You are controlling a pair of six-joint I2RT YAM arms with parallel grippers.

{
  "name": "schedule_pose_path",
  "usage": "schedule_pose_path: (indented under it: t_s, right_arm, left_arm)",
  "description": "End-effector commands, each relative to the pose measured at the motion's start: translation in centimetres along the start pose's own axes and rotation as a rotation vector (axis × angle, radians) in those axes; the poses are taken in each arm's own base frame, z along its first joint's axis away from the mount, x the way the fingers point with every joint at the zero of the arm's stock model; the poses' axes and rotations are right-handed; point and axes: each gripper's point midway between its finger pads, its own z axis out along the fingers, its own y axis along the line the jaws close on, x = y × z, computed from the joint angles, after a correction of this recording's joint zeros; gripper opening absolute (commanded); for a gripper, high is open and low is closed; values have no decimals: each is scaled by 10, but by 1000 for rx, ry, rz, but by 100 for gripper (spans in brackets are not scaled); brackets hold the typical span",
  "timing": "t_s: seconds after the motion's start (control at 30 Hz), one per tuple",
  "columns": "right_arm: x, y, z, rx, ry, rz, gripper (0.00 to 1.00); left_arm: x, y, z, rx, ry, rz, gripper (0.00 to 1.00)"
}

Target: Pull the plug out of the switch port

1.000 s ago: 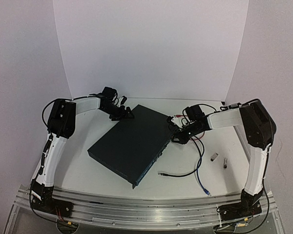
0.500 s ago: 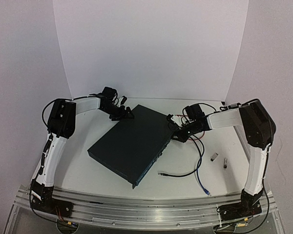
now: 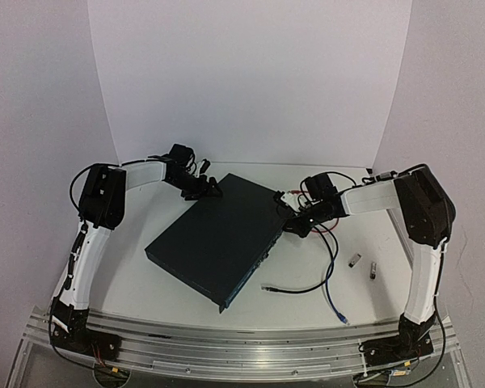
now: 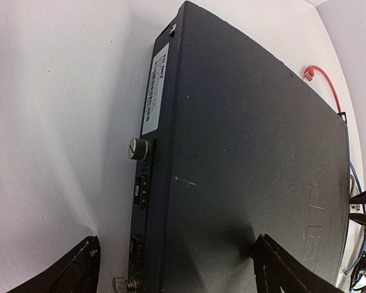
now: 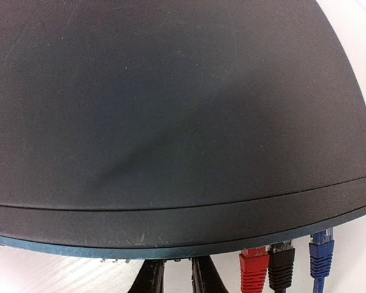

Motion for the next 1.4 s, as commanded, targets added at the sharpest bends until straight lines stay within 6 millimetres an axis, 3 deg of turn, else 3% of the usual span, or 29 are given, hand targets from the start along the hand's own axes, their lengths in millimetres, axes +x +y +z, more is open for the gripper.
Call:
schedule_pose_path:
  t_s: [0.0, 0.17, 0.47, 0.77, 0.97, 1.2, 1.3, 1.37]
  right_arm:
    - [-26, -8, -1, 42, -91, -60, 10]
    - [-20, -7, 0, 48, -83, -88, 1]
    - [8, -1, 5, 64, -71, -94, 0]
    - [10, -4, -13, 120, -77, -16, 0]
    - [18, 12, -27, 72, -89, 14, 0]
    - [34, -7, -35, 206, -51, 226, 0]
    - [46, 0, -23, 175, -48, 328, 0]
    - [48, 5, -21, 185, -65, 306, 0]
  left_arm:
    - [53, 27, 27, -78, 139, -52, 85]
    - [55, 30, 27, -96, 140, -65, 86]
    - [65, 43, 33, -146, 156, -144, 84]
    - [70, 53, 33, -196, 170, -216, 83]
    - [74, 57, 34, -216, 179, -236, 83]
    - [81, 61, 34, -226, 197, -259, 82]
    - [86, 63, 36, -227, 212, -259, 82]
    - [88, 62, 37, -218, 219, -258, 82]
